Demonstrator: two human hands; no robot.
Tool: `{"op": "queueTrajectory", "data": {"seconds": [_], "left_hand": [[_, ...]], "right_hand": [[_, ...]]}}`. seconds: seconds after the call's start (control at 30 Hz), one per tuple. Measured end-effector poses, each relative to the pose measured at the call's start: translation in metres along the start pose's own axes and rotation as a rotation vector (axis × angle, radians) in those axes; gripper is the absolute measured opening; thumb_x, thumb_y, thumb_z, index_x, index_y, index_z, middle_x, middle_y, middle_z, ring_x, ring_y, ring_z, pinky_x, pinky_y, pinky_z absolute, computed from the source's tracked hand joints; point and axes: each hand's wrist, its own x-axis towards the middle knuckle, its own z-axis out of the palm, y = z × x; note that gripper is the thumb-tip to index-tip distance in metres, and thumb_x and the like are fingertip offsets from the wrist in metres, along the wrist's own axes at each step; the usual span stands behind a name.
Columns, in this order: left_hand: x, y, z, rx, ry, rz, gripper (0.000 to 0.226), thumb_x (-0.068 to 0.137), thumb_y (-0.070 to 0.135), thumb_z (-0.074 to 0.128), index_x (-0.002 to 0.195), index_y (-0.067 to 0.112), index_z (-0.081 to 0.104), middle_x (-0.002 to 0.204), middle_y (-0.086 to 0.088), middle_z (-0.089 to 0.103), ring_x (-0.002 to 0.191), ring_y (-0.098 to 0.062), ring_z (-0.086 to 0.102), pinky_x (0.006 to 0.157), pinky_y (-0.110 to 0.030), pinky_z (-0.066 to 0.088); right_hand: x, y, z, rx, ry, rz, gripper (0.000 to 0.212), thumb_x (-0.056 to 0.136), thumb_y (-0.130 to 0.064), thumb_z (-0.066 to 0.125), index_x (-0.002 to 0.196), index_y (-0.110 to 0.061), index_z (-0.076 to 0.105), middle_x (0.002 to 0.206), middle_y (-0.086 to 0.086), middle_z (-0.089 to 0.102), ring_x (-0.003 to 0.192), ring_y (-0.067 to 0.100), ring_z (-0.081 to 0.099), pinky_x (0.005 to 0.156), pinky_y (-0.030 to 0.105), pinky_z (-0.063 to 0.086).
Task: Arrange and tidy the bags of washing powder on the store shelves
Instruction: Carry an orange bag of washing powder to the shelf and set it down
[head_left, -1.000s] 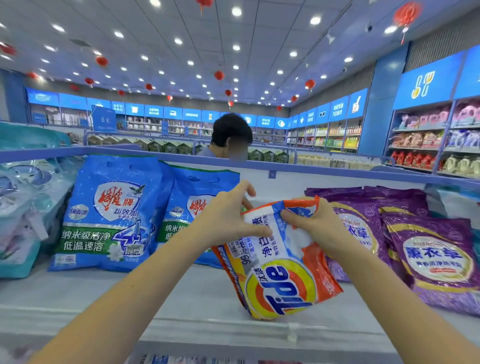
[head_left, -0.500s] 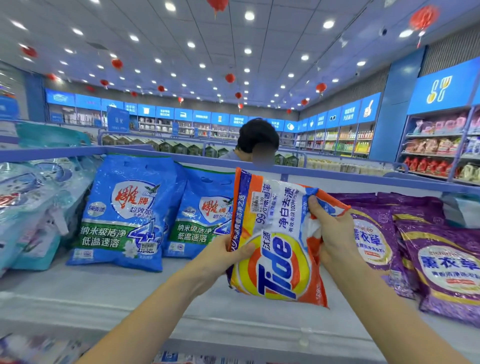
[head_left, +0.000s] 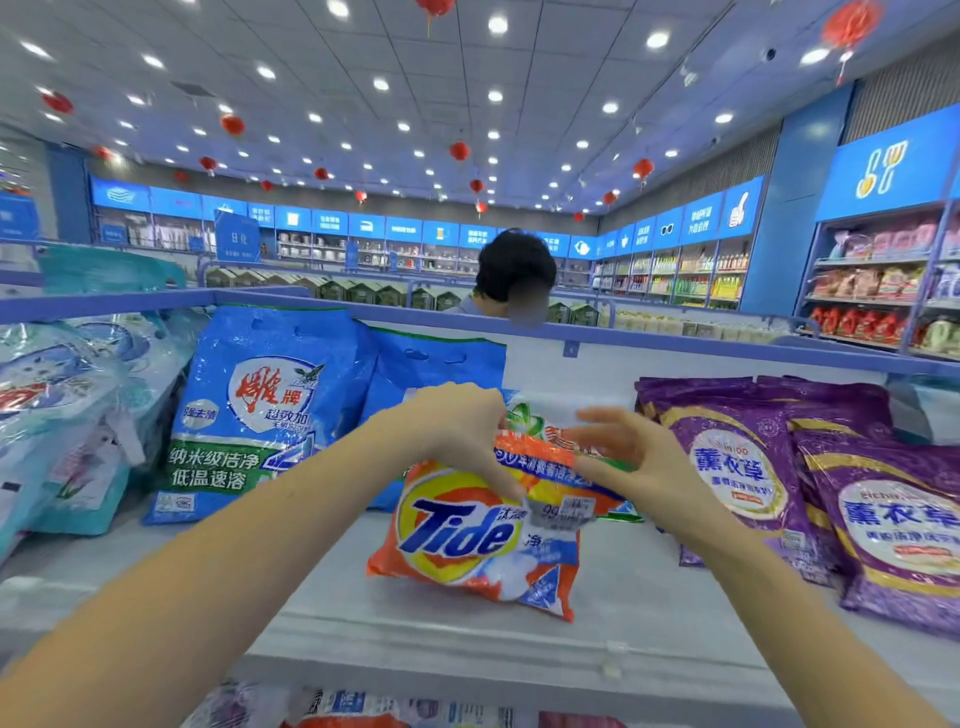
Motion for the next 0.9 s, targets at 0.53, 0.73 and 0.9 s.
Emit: {"op": "queueTrajectory", "data": {"seconds": [0.53, 0.73, 0.9], "left_hand": [[-0.042, -0.060, 0.043, -0.813, 0.337, -0.011, 0.022, 0.083, 0.025, 0.070, 0.104, 0.019, 0.065, 0.101, 0.002, 0.067, 0.087, -0.016, 0.070, 0.070, -0.031, 0.059], [-0.039, -0.052, 0.036, -0.451, 0.473, 0.085, 0.022, 0.093, 0.028, 0.058, 0.101, 0.011, 0.070, 0.090, 0.000, 0.070, 0.082, -0.017, 0.066, 0.066, -0.028, 0.055], [-0.028, -0.057, 0.013, 0.224, 0.414, 0.125, 0.035, 0.101, 0.034, 0.037, 0.106, 0.010, 0.061, 0.092, -0.009, 0.068, 0.086, -0.028, 0.061, 0.073, -0.035, 0.047]], "right_hand": [[0.014, -0.013, 0.021, -0.739, 0.128, -0.171, 0.023, 0.086, -0.045, 0.061, 0.093, -0.025, 0.067, 0.088, -0.006, 0.070, 0.080, 0.012, 0.063, 0.065, 0.026, 0.048], [0.018, -0.020, 0.026, -0.965, 0.009, -0.250, 0.039, 0.089, -0.050, 0.053, 0.120, -0.025, 0.058, 0.112, -0.005, 0.067, 0.101, 0.016, 0.062, 0.071, 0.022, 0.038], [0.020, -0.017, 0.019, -0.937, 0.024, -0.307, 0.034, 0.097, -0.040, 0.045, 0.112, -0.018, 0.066, 0.099, 0.003, 0.072, 0.089, 0.026, 0.066, 0.065, 0.026, 0.038]]}}
